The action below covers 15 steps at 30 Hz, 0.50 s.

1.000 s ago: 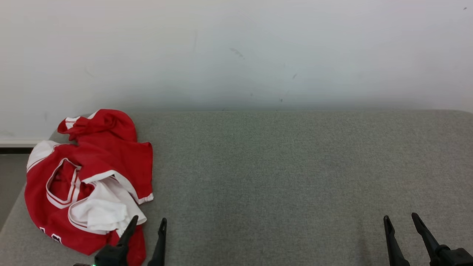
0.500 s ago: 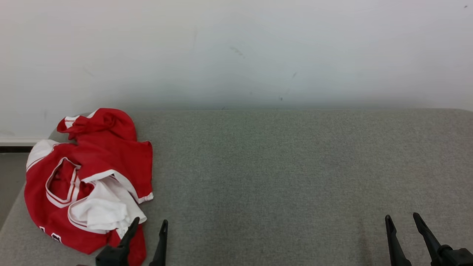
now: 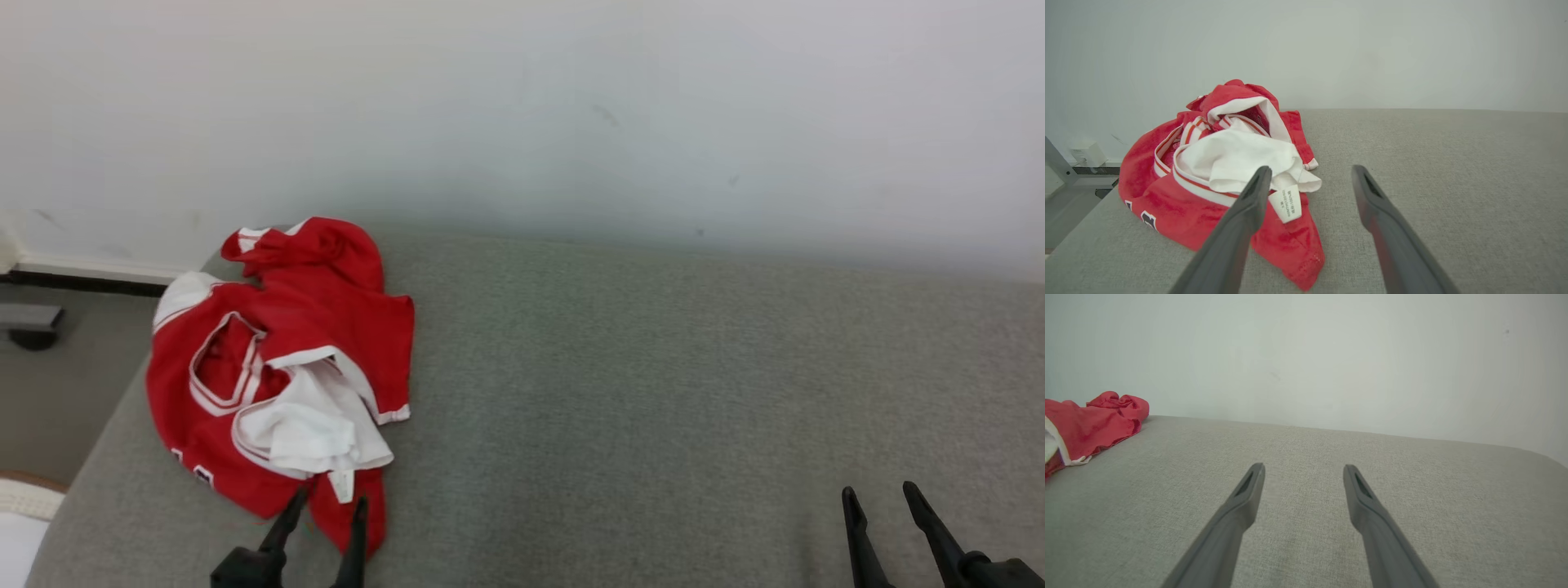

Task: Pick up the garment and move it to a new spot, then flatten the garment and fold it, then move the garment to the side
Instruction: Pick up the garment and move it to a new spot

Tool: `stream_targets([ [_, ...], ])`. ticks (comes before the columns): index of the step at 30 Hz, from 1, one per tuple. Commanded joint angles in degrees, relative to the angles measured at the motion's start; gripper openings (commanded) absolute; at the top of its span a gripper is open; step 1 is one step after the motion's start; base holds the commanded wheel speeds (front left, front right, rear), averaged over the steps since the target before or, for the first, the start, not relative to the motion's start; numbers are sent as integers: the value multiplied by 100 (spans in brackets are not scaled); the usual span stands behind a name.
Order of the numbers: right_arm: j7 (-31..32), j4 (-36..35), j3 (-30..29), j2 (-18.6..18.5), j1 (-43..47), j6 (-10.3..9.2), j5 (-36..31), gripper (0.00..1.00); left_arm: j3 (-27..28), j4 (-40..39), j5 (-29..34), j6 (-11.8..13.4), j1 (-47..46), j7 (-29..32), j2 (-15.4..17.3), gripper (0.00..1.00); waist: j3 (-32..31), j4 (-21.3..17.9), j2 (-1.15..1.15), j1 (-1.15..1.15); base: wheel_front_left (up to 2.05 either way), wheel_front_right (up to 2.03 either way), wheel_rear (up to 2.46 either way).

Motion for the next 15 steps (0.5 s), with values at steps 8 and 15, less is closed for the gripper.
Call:
stream_targets([
  [8,1,74,104,63,61,-10,44,100,76,23,78,3,216,-4,57,100,-135,881,0,0,0,0,0],
  [15,1,114,217,83,-76,-10,47,100,132,2,81,-11,288,-4,87,100,-147,1103,0,0,0,0,0],
])
